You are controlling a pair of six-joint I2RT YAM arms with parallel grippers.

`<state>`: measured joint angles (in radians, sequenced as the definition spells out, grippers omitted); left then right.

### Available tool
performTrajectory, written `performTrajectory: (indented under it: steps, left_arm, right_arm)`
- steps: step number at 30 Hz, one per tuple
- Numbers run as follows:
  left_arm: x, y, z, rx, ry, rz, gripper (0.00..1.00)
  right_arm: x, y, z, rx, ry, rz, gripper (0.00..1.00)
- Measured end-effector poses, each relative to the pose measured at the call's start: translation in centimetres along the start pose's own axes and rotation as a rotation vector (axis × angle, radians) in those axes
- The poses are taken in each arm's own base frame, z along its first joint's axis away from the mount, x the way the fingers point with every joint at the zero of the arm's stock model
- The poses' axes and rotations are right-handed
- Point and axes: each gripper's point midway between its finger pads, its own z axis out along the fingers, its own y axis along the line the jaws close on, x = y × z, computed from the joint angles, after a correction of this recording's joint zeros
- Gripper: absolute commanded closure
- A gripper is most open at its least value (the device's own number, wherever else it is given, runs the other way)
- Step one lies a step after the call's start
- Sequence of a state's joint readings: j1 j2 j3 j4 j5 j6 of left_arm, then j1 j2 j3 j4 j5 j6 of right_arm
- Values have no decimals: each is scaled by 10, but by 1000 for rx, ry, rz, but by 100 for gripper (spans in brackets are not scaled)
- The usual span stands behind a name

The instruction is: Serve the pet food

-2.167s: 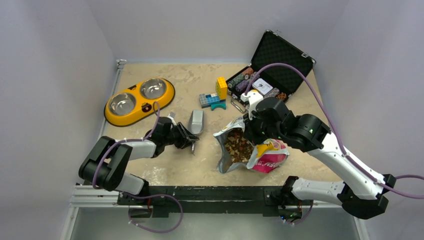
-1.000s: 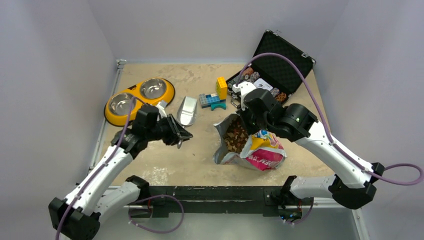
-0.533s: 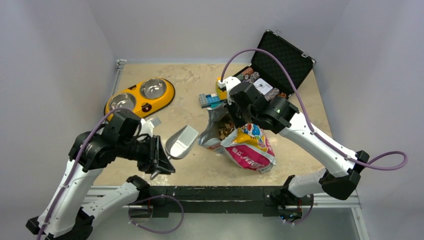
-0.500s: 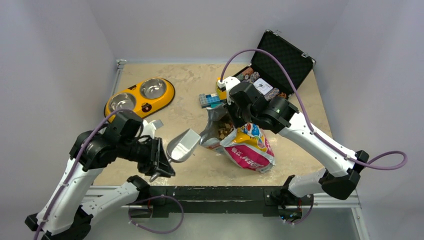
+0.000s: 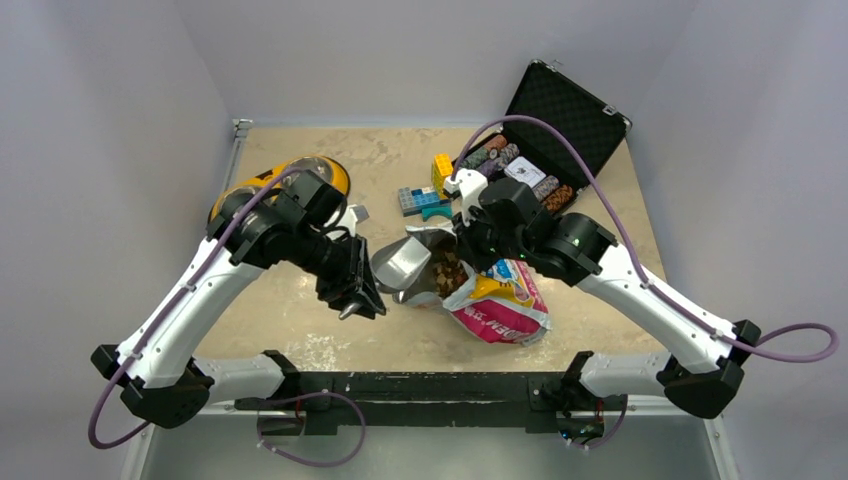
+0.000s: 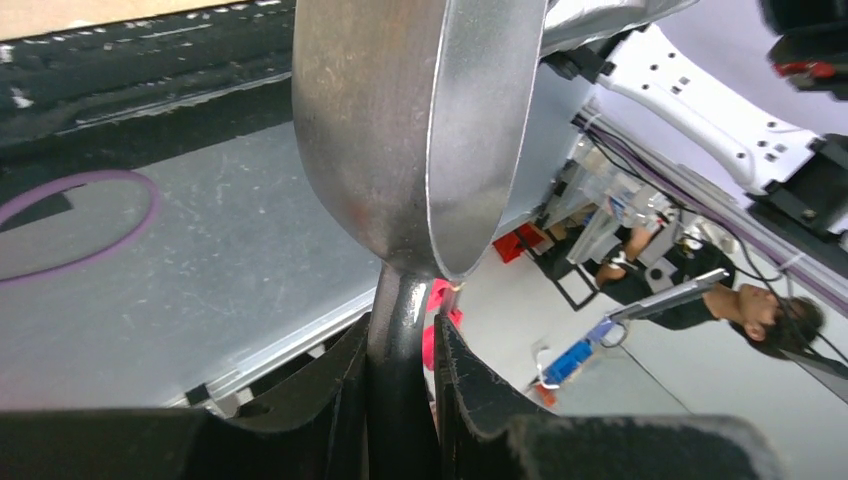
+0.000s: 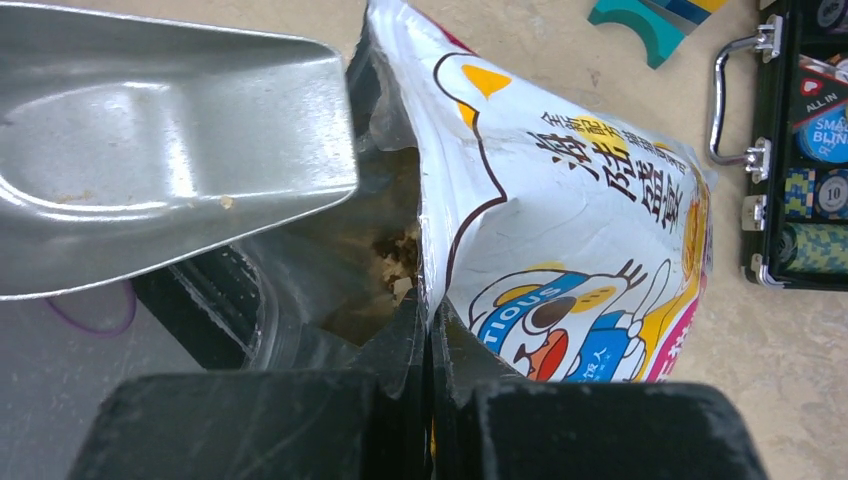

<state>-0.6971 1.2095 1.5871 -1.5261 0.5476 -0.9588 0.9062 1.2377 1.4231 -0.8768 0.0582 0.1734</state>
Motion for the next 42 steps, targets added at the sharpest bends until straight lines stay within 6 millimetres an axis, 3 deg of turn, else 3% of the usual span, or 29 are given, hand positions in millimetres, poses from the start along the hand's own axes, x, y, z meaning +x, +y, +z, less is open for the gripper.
performTrajectory:
  steps: [8, 21, 28, 34, 42]
  left_arm:
    - [2, -22, 23, 62, 114, -78, 100]
    - [-19, -46, 78, -7, 229, -363, 100]
    - [-29, -47, 121, -63, 263, -398, 100]
    - [-39, -29, 178, -53, 398, -414, 100]
    - [-53, -36, 218, -30, 492, -328, 100]
  right_arm:
    - [5, 10, -10, -67, -3, -15, 100]
    - [6, 11, -11, -75, 0, -27, 100]
    - [6, 7, -10, -53, 1, -27, 100]
    - [13, 7, -13, -53, 30, -27, 100]
    - [24, 0, -11, -20, 69, -21, 100]
